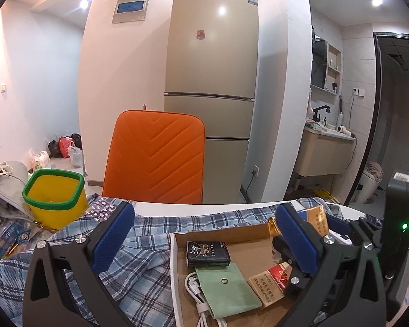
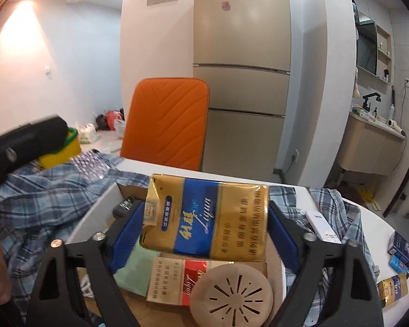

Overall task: Organize soft objects
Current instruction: 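Lower both packs into the box and open both tools, then withdraw both tools and lower the right tool onto the pink plush toy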

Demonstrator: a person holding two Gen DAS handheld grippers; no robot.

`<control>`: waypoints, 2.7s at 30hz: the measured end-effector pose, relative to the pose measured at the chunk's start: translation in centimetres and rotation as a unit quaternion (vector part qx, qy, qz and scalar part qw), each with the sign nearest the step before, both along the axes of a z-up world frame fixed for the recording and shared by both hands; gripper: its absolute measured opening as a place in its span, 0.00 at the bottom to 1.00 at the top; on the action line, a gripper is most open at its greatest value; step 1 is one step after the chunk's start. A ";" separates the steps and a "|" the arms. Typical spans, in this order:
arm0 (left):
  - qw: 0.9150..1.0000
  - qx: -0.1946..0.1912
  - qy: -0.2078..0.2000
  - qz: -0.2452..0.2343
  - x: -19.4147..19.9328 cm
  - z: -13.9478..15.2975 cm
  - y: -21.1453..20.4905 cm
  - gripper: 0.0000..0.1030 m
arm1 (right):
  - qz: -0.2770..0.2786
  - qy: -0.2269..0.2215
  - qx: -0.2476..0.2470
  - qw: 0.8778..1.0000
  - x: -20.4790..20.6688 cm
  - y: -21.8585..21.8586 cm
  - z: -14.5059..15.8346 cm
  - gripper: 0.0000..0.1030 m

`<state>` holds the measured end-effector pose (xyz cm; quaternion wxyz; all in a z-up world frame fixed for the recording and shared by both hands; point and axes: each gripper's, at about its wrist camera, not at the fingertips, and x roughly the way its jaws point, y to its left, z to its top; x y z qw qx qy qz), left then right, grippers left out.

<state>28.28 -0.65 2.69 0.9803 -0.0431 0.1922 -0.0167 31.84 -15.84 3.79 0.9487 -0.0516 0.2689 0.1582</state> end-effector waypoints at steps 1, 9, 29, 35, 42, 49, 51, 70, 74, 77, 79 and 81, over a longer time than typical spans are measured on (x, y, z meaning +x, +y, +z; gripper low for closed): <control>1.000 0.001 -0.001 0.000 0.0 0.0 -0.1 1.00 | 0.001 -0.002 0.003 1.000 -0.1 0.0 0.1 0.81; 1.000 0.004 -0.006 -0.003 -0.3 0.0 -0.3 1.00 | 0.003 0.011 0.023 1.000 0.1 -0.3 0.1 0.91; 0.999 -0.001 -0.050 -0.014 -7.4 5.0 -1.2 1.00 | -0.022 0.019 0.062 0.998 -2.5 -2.6 3.4 0.61; 0.995 0.014 -0.098 -0.019 -14.4 7.4 -1.4 1.00 | -0.022 -0.054 0.053 0.997 -9.6 -4.0 6.7 1.00; 0.994 0.003 -0.111 -0.015 -19.1 7.1 0.2 1.00 | -0.025 -0.108 0.047 0.993 -17.8 -5.1 9.7 1.00; 0.996 0.005 -0.077 -0.043 -21.7 4.9 0.8 1.00 | -0.030 -0.069 0.056 0.996 -22.0 -5.1 9.4 1.00; 0.996 0.015 -0.076 -0.040 -22.6 4.1 0.7 1.00 | -0.040 -0.036 0.062 0.997 -22.4 -5.1 8.5 1.00; 0.993 0.004 -0.114 -0.026 -23.6 -2.3 1.3 1.00 | -0.108 -0.120 0.020 0.987 -26.3 -4.9 3.8 1.00; 0.993 0.022 -0.109 -0.033 -23.5 -2.7 0.5 1.00 | -0.105 -0.148 0.014 0.983 -27.5 -4.5 3.9 1.00; 0.993 0.029 -0.107 -0.037 -23.5 -2.8 0.1 1.00 | -0.091 -0.134 -0.009 0.987 -27.2 -3.5 3.6 1.00; 0.993 0.028 -0.105 -0.038 -23.4 -2.8 0.1 1.00 | -0.077 -0.120 -0.024 0.990 -26.8 -2.8 3.3 1.00; 0.994 0.028 -0.094 -0.042 -23.1 -2.9 0.1 1.00 | -0.055 -0.111 -0.026 0.992 -26.6 -2.5 3.3 1.00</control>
